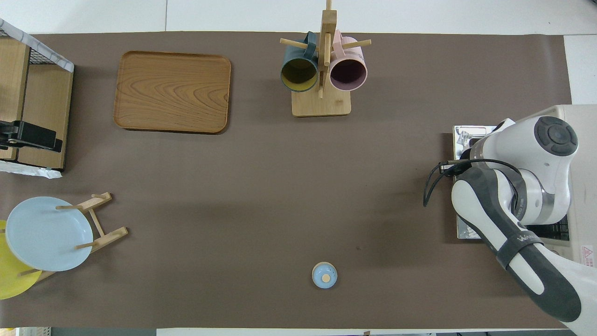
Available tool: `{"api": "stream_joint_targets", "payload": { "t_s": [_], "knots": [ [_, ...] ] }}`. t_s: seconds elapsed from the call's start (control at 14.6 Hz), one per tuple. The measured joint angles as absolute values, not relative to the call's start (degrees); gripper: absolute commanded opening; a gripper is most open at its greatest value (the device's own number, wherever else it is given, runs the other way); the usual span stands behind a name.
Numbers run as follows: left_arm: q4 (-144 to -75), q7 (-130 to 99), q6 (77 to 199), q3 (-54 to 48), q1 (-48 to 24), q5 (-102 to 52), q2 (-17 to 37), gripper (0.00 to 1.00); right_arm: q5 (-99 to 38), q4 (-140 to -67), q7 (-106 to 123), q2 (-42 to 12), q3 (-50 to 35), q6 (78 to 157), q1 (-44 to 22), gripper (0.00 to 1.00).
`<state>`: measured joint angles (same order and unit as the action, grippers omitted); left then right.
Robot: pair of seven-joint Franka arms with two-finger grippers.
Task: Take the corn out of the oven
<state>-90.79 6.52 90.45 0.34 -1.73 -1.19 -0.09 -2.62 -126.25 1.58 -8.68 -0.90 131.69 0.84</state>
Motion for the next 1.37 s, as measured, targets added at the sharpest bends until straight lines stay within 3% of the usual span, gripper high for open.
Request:
{"api": "stream_joint_targets", "payload": {
  "t_s": [0.07, 0.34, 0.55, 0.75, 1.03, 1.37],
  "knots": [
    [-90.8, 6.5, 90.6, 0.3, -1.7, -1.2, -0.1, 1.00, -2.7, -126.2, 1.4, -8.7, -0.8, 131.7, 0.8, 0.00],
    [-91.0, 6.5, 91.3, 0.1, -1.8, -1.2, -0.1, 1.00, -2.7, -125.3, -1.7, -8.7, 0.3, 132.6, -1.1, 0.27],
    [-91.1, 6.5, 91.6, 0.0, -1.8, -1.2, -0.1, 1.00, -2.6, -123.4, -2.2, -8.6, 0.4, 130.3, -2.0, 0.28],
    [-91.1, 6.5, 91.9, -0.1, -1.8, -1.2, -0.1, 1.00, -2.2, -118.9, -2.2, -7.3, 0.8, 121.1, -2.0, 0.39],
    [-91.1, 6.5, 92.3, -0.3, -1.8, -1.2, -0.1, 1.00, 0.1, -116.9, -2.3, -3.9, 1.7, 112.9, -0.6, 0.46],
    [-91.1, 6.5, 92.3, -0.4, -1.8, -1.2, -0.1, 1.00, 0.4, -118.0, -0.9, -3.4, 1.9, 111.3, 3.9, 0.46]
  ]
}}
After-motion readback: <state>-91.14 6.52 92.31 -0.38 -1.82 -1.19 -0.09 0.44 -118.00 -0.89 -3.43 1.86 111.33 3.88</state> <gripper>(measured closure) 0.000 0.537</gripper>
